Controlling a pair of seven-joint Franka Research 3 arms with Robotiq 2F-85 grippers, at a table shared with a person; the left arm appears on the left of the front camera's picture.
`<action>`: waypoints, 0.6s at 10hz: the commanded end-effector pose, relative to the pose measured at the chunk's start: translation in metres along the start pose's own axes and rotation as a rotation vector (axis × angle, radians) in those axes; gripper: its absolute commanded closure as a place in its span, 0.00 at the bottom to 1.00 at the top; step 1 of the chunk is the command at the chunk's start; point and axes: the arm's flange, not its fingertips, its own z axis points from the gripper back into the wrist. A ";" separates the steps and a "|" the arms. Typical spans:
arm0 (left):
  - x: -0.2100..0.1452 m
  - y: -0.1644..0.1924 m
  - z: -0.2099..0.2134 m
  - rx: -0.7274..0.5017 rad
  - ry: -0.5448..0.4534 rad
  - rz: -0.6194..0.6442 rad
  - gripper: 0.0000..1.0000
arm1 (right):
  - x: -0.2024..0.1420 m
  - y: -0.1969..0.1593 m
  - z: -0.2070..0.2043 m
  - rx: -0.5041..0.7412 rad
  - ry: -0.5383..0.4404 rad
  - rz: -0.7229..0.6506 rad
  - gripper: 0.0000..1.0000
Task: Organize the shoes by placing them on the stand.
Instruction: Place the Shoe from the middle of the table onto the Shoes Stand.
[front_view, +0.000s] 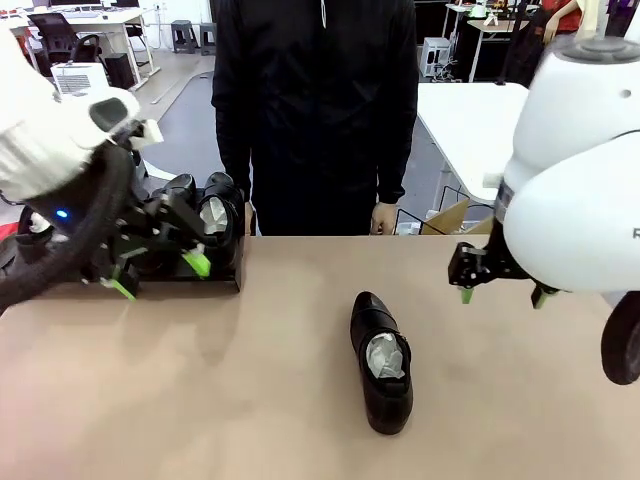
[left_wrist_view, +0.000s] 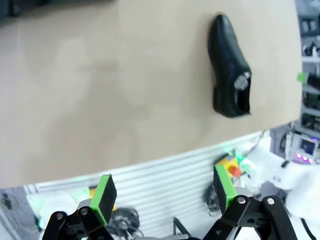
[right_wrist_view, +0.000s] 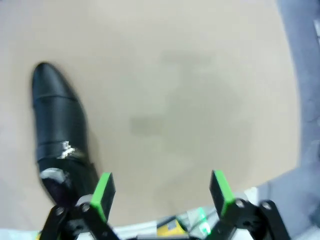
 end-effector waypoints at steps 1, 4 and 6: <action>0.014 0.018 0.010 0.019 -0.048 -0.003 0.00 | -0.012 0.014 0.018 -0.004 -0.043 0.054 0.00; -0.013 -0.025 -0.021 0.011 0.035 -0.073 0.00 | -0.012 0.014 0.018 -0.004 -0.043 0.054 0.00; -0.026 -0.078 -0.075 0.039 0.053 -0.084 0.00 | -0.006 -0.003 0.017 -0.053 -0.028 -0.032 0.00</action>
